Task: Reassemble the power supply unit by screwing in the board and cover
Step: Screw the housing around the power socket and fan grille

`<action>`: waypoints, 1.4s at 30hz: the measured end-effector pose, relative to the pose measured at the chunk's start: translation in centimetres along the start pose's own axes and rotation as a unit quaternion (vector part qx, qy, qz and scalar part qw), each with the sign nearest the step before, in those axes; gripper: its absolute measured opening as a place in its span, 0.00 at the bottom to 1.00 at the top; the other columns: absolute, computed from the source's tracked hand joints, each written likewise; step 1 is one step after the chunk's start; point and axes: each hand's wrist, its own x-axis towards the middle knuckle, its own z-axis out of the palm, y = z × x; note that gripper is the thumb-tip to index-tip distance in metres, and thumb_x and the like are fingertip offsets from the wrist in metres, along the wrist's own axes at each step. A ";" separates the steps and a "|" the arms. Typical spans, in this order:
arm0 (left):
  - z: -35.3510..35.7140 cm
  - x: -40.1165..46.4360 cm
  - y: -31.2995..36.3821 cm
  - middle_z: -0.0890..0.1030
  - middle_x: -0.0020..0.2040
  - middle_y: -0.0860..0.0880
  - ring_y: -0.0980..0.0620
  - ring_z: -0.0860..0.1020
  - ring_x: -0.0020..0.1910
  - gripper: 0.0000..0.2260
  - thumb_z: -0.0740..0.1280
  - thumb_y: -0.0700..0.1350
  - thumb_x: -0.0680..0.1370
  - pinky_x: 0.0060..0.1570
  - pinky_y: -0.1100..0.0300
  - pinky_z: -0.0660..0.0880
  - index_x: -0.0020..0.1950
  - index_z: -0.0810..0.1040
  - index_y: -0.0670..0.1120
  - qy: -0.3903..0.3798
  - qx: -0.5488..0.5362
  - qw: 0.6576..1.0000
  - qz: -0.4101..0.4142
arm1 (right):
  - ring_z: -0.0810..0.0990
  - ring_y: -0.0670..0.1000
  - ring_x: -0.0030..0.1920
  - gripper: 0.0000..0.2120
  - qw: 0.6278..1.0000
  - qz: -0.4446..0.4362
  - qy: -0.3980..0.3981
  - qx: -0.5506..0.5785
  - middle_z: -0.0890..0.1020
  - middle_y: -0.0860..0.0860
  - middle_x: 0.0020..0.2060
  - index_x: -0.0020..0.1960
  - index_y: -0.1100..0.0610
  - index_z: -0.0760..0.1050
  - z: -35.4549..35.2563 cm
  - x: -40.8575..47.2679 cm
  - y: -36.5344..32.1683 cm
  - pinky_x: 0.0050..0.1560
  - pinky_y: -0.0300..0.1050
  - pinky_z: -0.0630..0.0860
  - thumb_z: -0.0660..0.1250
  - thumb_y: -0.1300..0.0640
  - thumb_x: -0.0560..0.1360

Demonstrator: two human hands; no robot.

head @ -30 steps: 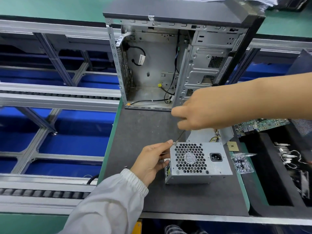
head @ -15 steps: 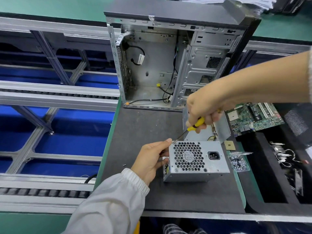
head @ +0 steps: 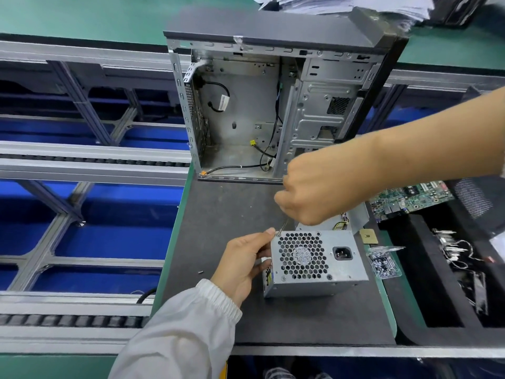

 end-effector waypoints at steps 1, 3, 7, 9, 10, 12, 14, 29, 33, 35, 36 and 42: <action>0.1 0.0 0.0 0.83 0.35 0.49 0.57 0.75 0.28 0.09 0.71 0.45 0.77 0.30 0.65 0.72 0.37 0.85 0.45 0.003 -0.002 1.000 0.002 | 0.65 0.52 0.26 0.05 0.999 0.016 -0.012 0.044 0.69 0.52 0.31 0.40 0.58 0.76 -0.1 0.2 -0.5 0.26 0.42 0.61 0.64 0.67 0.68; 0.2 0.1 -0.1 0.83 0.37 0.47 0.56 0.76 0.30 0.08 0.71 0.44 0.77 0.31 0.65 0.72 0.41 0.85 0.42 0.013 -0.006 1.000 0.008 | 0.65 0.52 0.27 0.08 0.971 0.098 -0.053 0.213 0.69 0.52 0.30 0.36 0.58 0.69 0.0 0.7 -1.0 0.28 0.43 0.63 0.63 0.62 0.74; 0.2 -0.2 -0.2 0.85 0.42 0.44 0.54 0.78 0.34 0.10 0.70 0.44 0.77 0.37 0.63 0.75 0.48 0.84 0.37 0.016 0.005 1.000 0.018 | 0.66 0.47 0.21 0.19 0.683 0.297 -0.200 0.636 0.74 0.54 0.27 0.30 0.59 0.67 1.2 1.3 0.8 0.22 0.36 0.61 0.63 0.54 0.79; 0.2 -0.3 -0.2 0.85 0.40 0.46 0.56 0.79 0.33 0.09 0.70 0.44 0.77 0.36 0.65 0.75 0.47 0.85 0.39 0.017 0.007 1.000 0.021 | 0.63 0.45 0.17 0.17 0.487 0.329 -0.256 0.768 0.75 0.56 0.28 0.36 0.65 0.73 2.1 1.4 1.6 0.17 0.33 0.57 0.62 0.56 0.80; 0.3 -0.3 -0.2 0.85 0.39 0.47 0.56 0.79 0.33 0.09 0.70 0.44 0.77 0.34 0.66 0.75 0.46 0.85 0.39 0.021 0.005 1.000 0.022 | 0.61 0.44 0.17 0.16 0.449 0.324 -0.267 0.789 0.74 0.55 0.28 0.39 0.66 0.74 2.3 1.2 1.8 0.16 0.32 0.56 0.61 0.56 0.80; 0.4 -0.2 -0.2 0.85 0.41 0.45 0.55 0.79 0.35 0.10 0.70 0.45 0.78 0.32 0.67 0.75 0.48 0.85 0.38 0.030 -0.002 0.999 0.023 | 0.62 0.45 0.19 0.16 0.479 0.291 -0.276 0.781 0.74 0.53 0.28 0.39 0.64 0.74 2.3 1.0 2.2 0.17 0.33 0.58 0.64 0.53 0.79; 0.6 -0.1 -0.2 0.85 0.43 0.43 0.54 0.78 0.35 0.10 0.70 0.45 0.77 0.30 0.67 0.73 0.48 0.85 0.37 0.037 0.000 0.999 0.025 | 0.67 0.48 0.23 0.17 0.647 0.243 -0.286 0.663 0.74 0.51 0.27 0.37 0.60 0.72 1.8 1.1 2.2 0.22 0.35 0.62 0.70 0.49 0.74; 0.7 -0.4 -0.1 0.86 0.40 0.42 0.51 0.82 0.35 0.09 0.70 0.41 0.78 0.38 0.61 0.78 0.40 0.85 0.40 0.032 0.017 0.997 0.068 | 0.71 0.50 0.27 0.17 0.815 0.265 -0.187 0.479 0.74 0.52 0.28 0.33 0.58 0.66 0.0 2.6 0.4 0.28 0.39 0.68 0.63 0.53 0.77; 0.7 -0.5 -0.2 0.86 0.39 0.44 0.54 0.83 0.34 0.09 0.70 0.41 0.78 0.36 0.64 0.79 0.39 0.86 0.42 0.028 0.021 0.996 0.080 | 0.59 0.43 0.15 0.16 0.406 0.327 -0.369 0.770 0.69 0.50 0.22 0.45 0.66 0.73 2.2 2.6 2.7 0.15 0.32 0.55 0.58 0.53 0.81; 0.6 -0.5 -0.2 0.86 0.39 0.44 0.54 0.83 0.35 0.10 0.69 0.41 0.78 0.36 0.65 0.79 0.39 0.86 0.42 0.025 0.019 0.996 0.084 | 0.59 0.44 0.17 0.18 0.376 0.290 -0.386 0.791 0.68 0.51 0.24 0.46 0.64 0.72 2.4 2.1 2.7 0.15 0.32 0.55 0.58 0.49 0.81; 0.5 -0.6 -0.2 0.86 0.39 0.44 0.54 0.83 0.35 0.09 0.69 0.41 0.78 0.36 0.65 0.78 0.40 0.86 0.41 0.022 0.017 0.996 0.084 | 0.61 0.45 0.19 0.19 0.424 0.266 -0.383 0.777 0.71 0.52 0.26 0.44 0.62 0.71 2.3 2.0 2.6 0.17 0.33 0.57 0.61 0.46 0.79; 0.3 -0.5 -0.2 0.86 0.41 0.43 0.52 0.83 0.37 0.09 0.70 0.42 0.78 0.41 0.62 0.80 0.40 0.86 0.42 0.017 0.024 0.997 0.076 | 0.75 0.54 0.36 0.11 0.921 0.129 -0.184 0.317 0.80 0.56 0.43 0.50 0.62 0.75 0.5 2.2 1.0 0.30 0.42 0.68 0.67 0.55 0.73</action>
